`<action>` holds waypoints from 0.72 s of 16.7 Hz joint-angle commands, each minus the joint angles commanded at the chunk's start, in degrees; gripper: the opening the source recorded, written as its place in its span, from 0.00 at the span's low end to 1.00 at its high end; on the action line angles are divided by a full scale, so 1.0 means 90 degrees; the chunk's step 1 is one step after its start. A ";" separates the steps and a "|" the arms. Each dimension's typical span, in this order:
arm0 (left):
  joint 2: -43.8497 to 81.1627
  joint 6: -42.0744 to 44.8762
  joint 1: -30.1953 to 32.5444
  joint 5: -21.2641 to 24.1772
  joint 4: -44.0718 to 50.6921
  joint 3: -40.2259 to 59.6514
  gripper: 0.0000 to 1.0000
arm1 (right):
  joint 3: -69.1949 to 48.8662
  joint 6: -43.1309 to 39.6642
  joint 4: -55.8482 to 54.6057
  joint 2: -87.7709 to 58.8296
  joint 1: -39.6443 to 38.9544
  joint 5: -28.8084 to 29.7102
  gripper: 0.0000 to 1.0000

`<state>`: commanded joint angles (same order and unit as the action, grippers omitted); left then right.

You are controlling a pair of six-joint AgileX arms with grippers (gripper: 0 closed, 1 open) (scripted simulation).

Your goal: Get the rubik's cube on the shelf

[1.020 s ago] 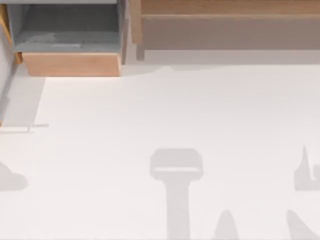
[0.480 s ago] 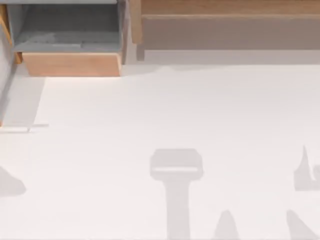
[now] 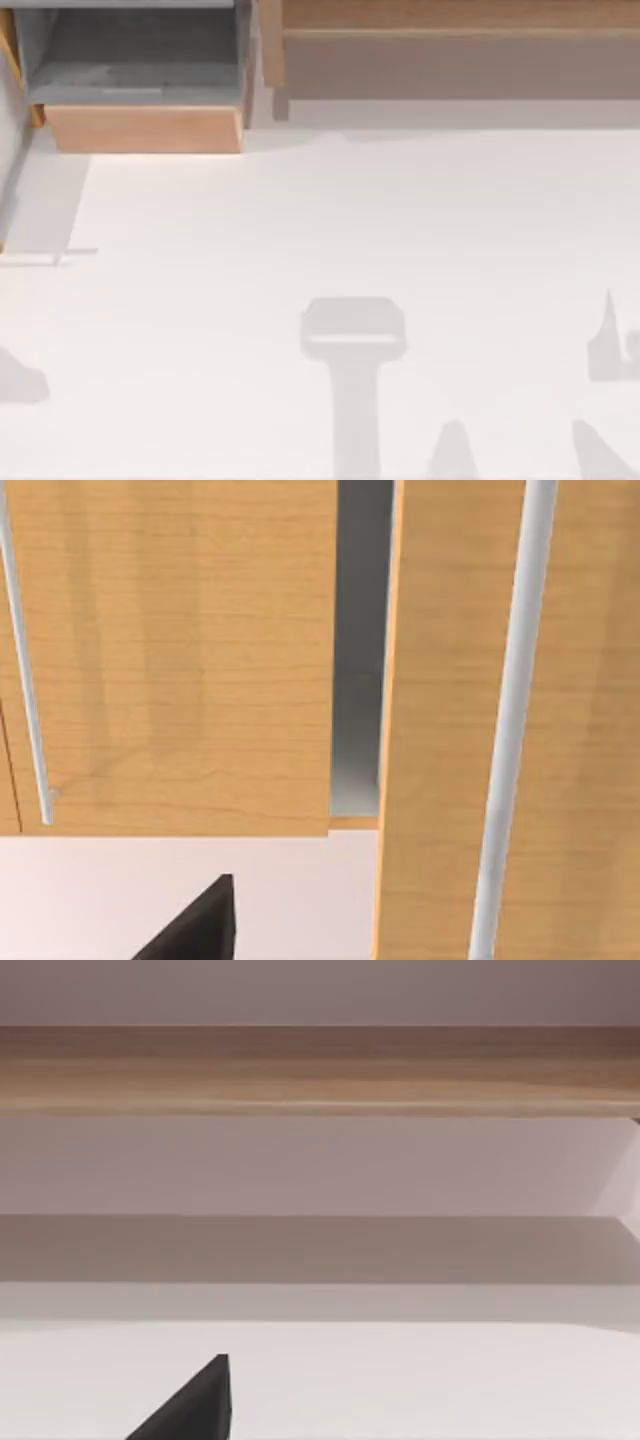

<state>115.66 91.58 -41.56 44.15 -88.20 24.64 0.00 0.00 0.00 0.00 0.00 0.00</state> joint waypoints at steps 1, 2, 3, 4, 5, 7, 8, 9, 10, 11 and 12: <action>0.0001 -0.0020 -0.0038 -0.0011 -0.0022 0.0036 1.00 | 0.0000 0.0000 0.0000 0.0000 0.0000 0.0000 1.00; 0.0005 -0.0062 -0.0112 -0.0032 -0.0060 0.0107 1.00 | 0.0000 0.0000 0.0000 0.0000 0.0000 0.0000 1.00; 0.0015 -0.0134 -0.0226 -0.0065 -0.0104 0.0228 1.00 | 0.0000 0.0000 0.0000 0.0000 0.0000 0.0000 1.00; 0.0033 -0.0235 -0.0365 -0.0108 -0.0131 0.0391 1.00 | 0.0000 0.0000 0.0000 0.0000 0.0000 0.0000 1.00; 0.0060 -0.0356 -0.0514 -0.0156 -0.0135 0.0585 1.00 | 0.0000 0.0000 0.0000 0.0000 0.0000 0.0000 1.00; 0.0144 -0.0662 -0.0818 -0.0268 -0.0012 0.1073 1.00 | 0.0000 0.0000 0.0000 0.0000 0.0000 0.0000 1.00; 0.0203 -0.0842 -0.0955 -0.0330 0.0139 0.1364 1.00 | 0.0000 0.0000 0.0000 0.0000 0.0000 0.0000 1.00; 0.0271 -0.1035 -0.1079 -0.0396 0.0344 0.1680 1.00 | 0.0000 0.0000 0.0000 0.0000 0.0000 0.0000 1.00; 0.0350 -0.1244 -0.1180 -0.0466 0.0625 0.2027 1.00 | 0.0000 0.0000 0.0000 0.0000 0.0000 0.0000 1.00; 0.0433 -0.1463 -0.1256 -0.0540 0.0979 0.2402 1.00 | 0.0000 0.0000 0.0000 0.0000 0.0000 0.0000 1.00; 0.0520 -0.1690 -0.1314 -0.0618 0.1389 0.2799 1.00 | 0.0000 0.0000 0.0000 0.0000 0.0000 0.0000 1.00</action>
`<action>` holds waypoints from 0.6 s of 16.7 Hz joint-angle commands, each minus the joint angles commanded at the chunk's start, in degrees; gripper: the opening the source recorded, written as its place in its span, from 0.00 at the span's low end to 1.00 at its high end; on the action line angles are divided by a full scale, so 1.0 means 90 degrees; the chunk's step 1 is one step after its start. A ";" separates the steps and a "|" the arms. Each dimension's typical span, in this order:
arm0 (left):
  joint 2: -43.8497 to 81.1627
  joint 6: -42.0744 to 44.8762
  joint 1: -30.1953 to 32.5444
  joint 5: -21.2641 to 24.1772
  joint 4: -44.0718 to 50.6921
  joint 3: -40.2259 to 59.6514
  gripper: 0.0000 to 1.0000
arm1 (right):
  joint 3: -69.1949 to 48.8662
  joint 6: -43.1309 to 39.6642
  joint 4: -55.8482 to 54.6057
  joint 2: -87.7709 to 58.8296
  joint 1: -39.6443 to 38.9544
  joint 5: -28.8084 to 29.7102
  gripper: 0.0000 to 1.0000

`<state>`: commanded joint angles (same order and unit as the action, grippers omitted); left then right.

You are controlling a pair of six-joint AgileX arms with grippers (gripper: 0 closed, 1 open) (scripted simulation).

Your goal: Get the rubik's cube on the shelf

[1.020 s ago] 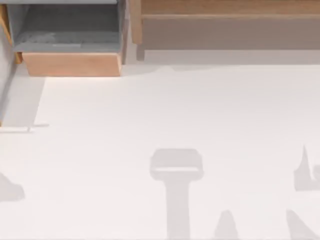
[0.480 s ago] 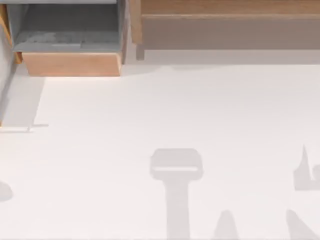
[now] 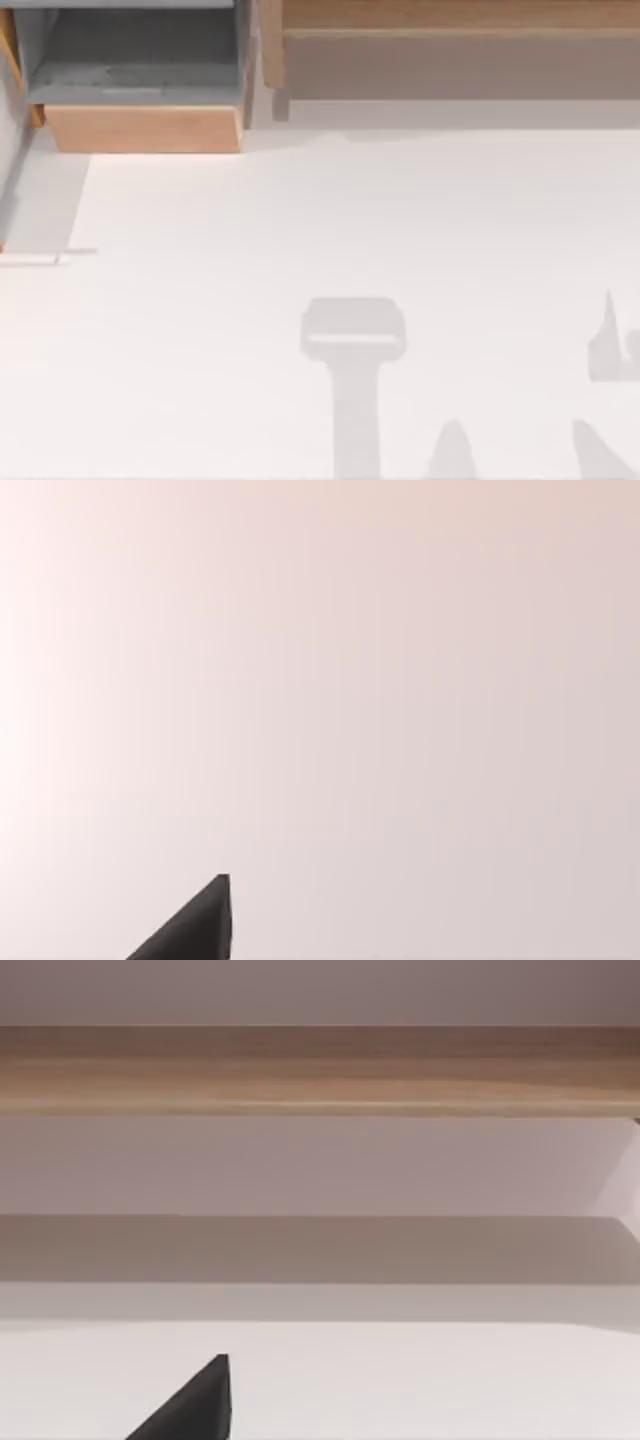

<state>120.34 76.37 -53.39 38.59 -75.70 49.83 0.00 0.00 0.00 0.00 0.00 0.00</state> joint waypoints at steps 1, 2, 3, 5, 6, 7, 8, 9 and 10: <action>0.0088 -0.0232 -0.0039 -0.0083 0.0467 0.0418 1.00 | 0.0000 0.0000 0.0000 0.0000 0.0000 0.0000 1.00; 0.0176 -0.0469 -0.0048 -0.0175 0.1023 0.0867 1.00 | 0.0000 0.0000 0.0000 0.0000 0.0000 0.0000 1.00; 0.0264 -0.0707 -0.0039 -0.0273 0.1628 0.1333 1.00 | 0.0000 0.0000 0.0000 0.0000 0.0000 0.0000 1.00; 0.0440 -0.1180 0.0036 -0.0493 0.3000 0.2310 1.00 | 0.0000 0.0000 0.0000 0.0000 0.0000 0.0000 1.00; 0.0528 -0.1411 0.0106 -0.0614 0.3769 0.2819 1.00 | 0.0000 0.0000 0.0000 0.0000 0.0000 0.0000 1.00; 0.0616 -0.1637 0.0191 -0.0742 0.4574 0.3333 1.00 | 0.0000 0.0000 0.0000 0.0000 0.0000 0.0000 1.00; 0.0703 -0.1859 0.0294 -0.0877 0.5414 0.3850 1.00 | 0.0000 0.0000 0.0000 0.0000 0.0000 0.0000 1.00; 0.0790 -0.2070 0.0426 -0.1021 0.6288 0.4367 1.00 | 0.0000 0.0000 0.0000 0.0000 0.0000 0.0000 1.00; 0.0873 -0.2274 0.0573 -0.1169 0.7175 0.4881 1.00 | 0.0000 0.0000 0.0000 0.0000 0.0000 0.0000 1.00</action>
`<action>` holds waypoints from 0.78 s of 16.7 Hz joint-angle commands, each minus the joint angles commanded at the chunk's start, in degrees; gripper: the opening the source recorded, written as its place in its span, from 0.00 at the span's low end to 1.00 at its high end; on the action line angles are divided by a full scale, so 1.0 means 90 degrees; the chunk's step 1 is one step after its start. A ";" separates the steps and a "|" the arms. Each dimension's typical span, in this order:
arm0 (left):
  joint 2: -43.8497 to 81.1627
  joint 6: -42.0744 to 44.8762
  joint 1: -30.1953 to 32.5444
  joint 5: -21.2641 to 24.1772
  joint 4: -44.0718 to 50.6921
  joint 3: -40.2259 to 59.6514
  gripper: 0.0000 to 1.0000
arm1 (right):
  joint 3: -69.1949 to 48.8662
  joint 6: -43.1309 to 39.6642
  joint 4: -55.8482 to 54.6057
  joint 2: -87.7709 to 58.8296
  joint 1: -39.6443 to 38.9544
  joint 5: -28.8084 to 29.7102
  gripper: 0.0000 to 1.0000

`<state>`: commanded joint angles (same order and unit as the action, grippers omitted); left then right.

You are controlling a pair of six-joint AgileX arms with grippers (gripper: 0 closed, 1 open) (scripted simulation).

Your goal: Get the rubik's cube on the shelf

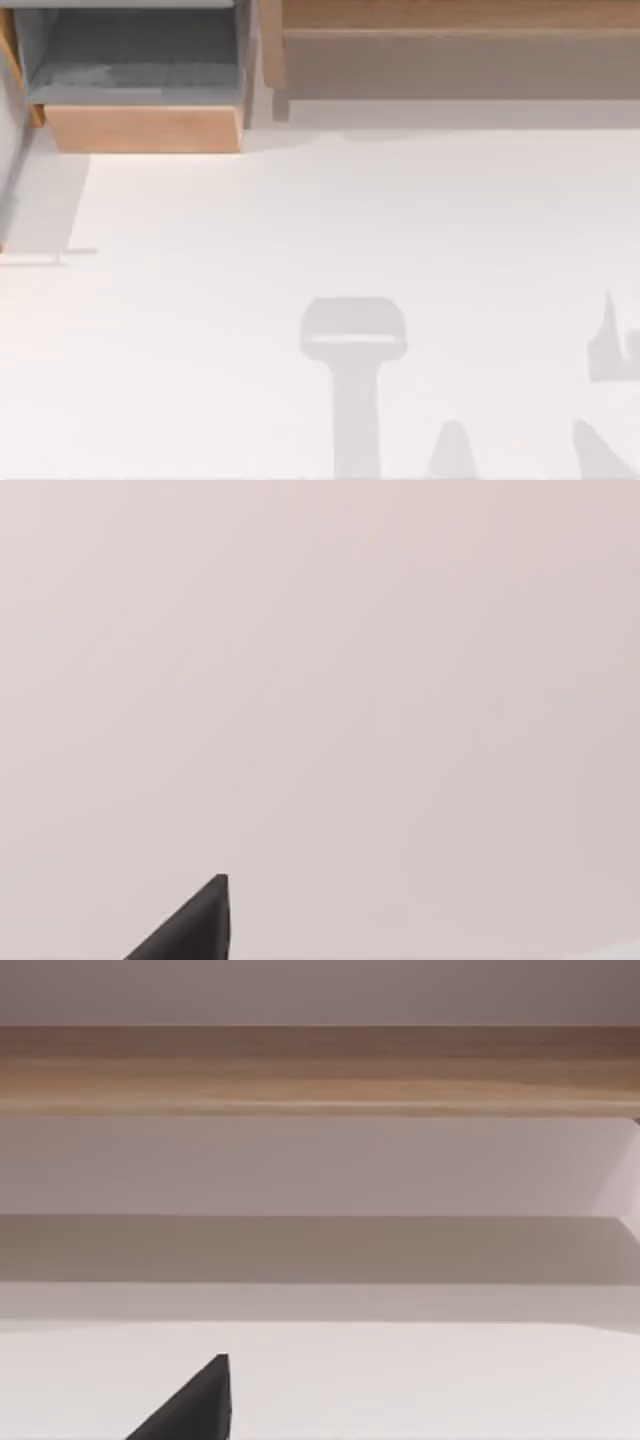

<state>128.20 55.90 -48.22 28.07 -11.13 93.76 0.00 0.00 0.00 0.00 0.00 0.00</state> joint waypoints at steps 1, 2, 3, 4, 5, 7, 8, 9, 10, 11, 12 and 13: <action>0.0080 -0.0196 0.0163 -0.0151 0.0896 0.0512 1.00 | 0.0000 0.0000 0.0000 0.0000 0.0000 0.0000 1.00; 0.0153 -0.0378 0.0347 -0.0304 0.1792 0.1019 1.00 | 0.0000 0.0000 0.0000 0.0000 0.0000 0.0000 1.00; 0.0222 -0.0547 0.0544 -0.0458 0.2678 0.1518 1.00 | 0.0000 0.0000 0.0000 0.0000 0.0000 0.0000 1.00; 0.0290 -0.0704 0.0750 -0.0612 0.3550 0.2006 1.00 | 0.0000 0.0000 0.0000 0.0000 0.0000 0.0000 1.00; 0.0359 -0.0850 0.0963 -0.0768 0.4404 0.2480 1.00 | 0.0000 0.0000 0.0000 0.0000 0.0000 0.0000 1.00; 0.0525 -0.1092 0.1397 -0.1077 0.5995 0.3333 1.00 | 0.0000 0.0000 0.0000 0.0000 0.0000 0.0000 1.00; 0.0623 -0.1196 0.1613 -0.1229 0.6728 0.3722 1.00 | 0.0000 0.0000 0.0000 0.0000 0.0000 0.0000 1.00; 0.0735 -0.1285 0.1824 -0.1377 0.7386 0.4071 1.00 | 0.0000 0.0000 0.0000 0.0000 0.0000 0.0000 1.00; 0.0855 -0.1360 0.2025 -0.1520 0.7975 0.4385 1.00 | 0.0000 0.0000 0.0000 0.0000 0.0000 0.0000 1.00; 0.0982 -0.1427 0.2214 -0.1656 0.8507 0.4670 1.00 | 0.0000 0.0000 0.0000 0.0000 0.0000 0.0000 1.00; 0.1114 -0.1483 0.2390 -0.1785 0.8978 0.4923 1.00 | 0.0000 0.0000 0.0000 0.0000 0.0000 0.0000 1.00; 0.1252 -0.1528 0.2541 -0.1901 0.9359 0.5129 1.00 | 0.0000 0.0000 0.0000 0.0000 0.0000 0.0000 1.00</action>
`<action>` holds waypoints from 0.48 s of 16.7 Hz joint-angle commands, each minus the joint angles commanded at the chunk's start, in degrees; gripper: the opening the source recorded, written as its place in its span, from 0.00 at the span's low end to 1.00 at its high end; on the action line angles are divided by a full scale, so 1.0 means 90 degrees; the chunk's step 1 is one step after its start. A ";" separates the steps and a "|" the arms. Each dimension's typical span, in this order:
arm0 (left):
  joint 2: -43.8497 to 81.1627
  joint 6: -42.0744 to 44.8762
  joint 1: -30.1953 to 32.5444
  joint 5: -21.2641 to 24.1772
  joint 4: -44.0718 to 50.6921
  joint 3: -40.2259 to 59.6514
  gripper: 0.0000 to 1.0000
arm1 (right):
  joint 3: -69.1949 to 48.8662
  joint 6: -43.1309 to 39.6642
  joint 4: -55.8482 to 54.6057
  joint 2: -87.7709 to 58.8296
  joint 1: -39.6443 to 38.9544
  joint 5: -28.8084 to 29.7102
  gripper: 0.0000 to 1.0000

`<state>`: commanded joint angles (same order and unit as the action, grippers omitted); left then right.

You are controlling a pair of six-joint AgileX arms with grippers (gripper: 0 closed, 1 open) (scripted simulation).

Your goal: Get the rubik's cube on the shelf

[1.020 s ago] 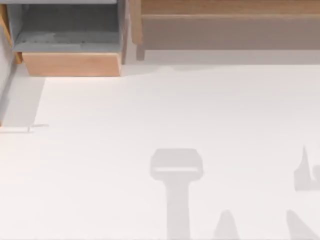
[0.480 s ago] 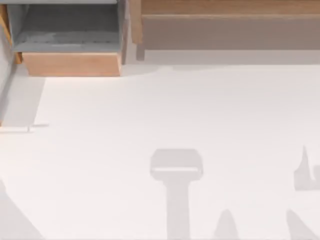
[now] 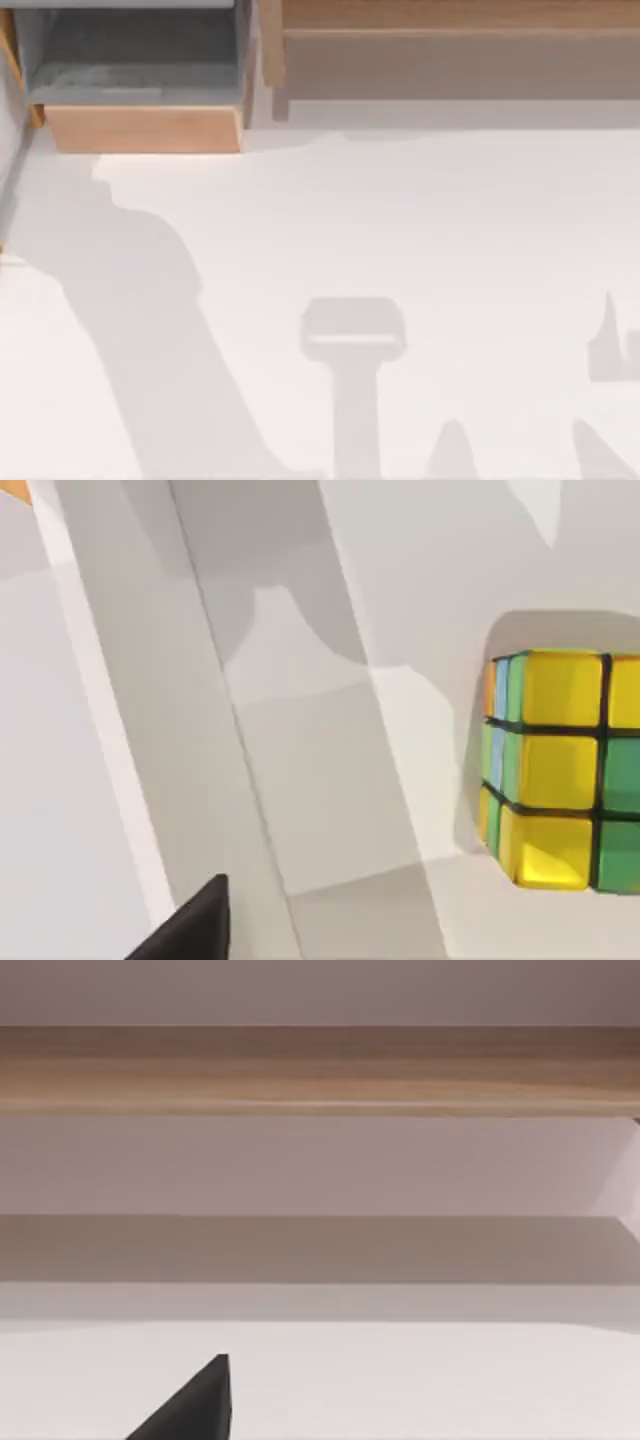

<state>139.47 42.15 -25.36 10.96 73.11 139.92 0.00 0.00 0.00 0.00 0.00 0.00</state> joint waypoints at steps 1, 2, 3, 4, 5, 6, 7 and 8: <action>0.0139 -0.0038 0.0132 -0.0104 0.0324 0.0173 1.00 | 0.0000 0.0000 0.0000 0.0000 0.0000 0.0000 1.00; 0.0276 -0.0069 0.0244 -0.0196 0.0590 0.0314 1.00 | 0.0000 0.0000 0.0000 0.0000 0.0000 0.0000 1.00; 0.0395 -0.0090 0.0327 -0.0265 0.0774 0.0408 1.00 | 0.0000 0.0000 0.0000 0.0000 0.0000 0.0000 1.00; 0.0476 -0.0102 0.0380 -0.0308 0.0886 0.0464 1.00 | 0.0000 0.0000 0.0000 0.0000 0.0000 0.0000 1.00; 0.0520 -0.0108 0.0408 -0.0331 0.0945 0.0493 1.00 | 0.0000 0.0000 0.0000 0.0000 0.0000 0.0000 1.00; 0.0520 -0.0108 0.0408 -0.0331 0.0945 0.0493 1.00 | 0.0000 0.0000 0.0000 0.0000 0.0000 0.0000 1.00; 0.0520 -0.0108 0.0408 -0.0331 0.0945 0.0493 1.00 | 0.0000 0.0000 0.0000 0.0000 0.0000 0.0000 1.00; 0.0520 -0.0108 0.0408 -0.0331 0.0945 0.0493 1.00 | 0.0000 0.0000 0.0000 0.0000 0.0000 0.0000 1.00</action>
<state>144.15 41.18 -21.69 7.98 81.61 144.36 0.00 0.00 0.00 0.00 0.00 0.00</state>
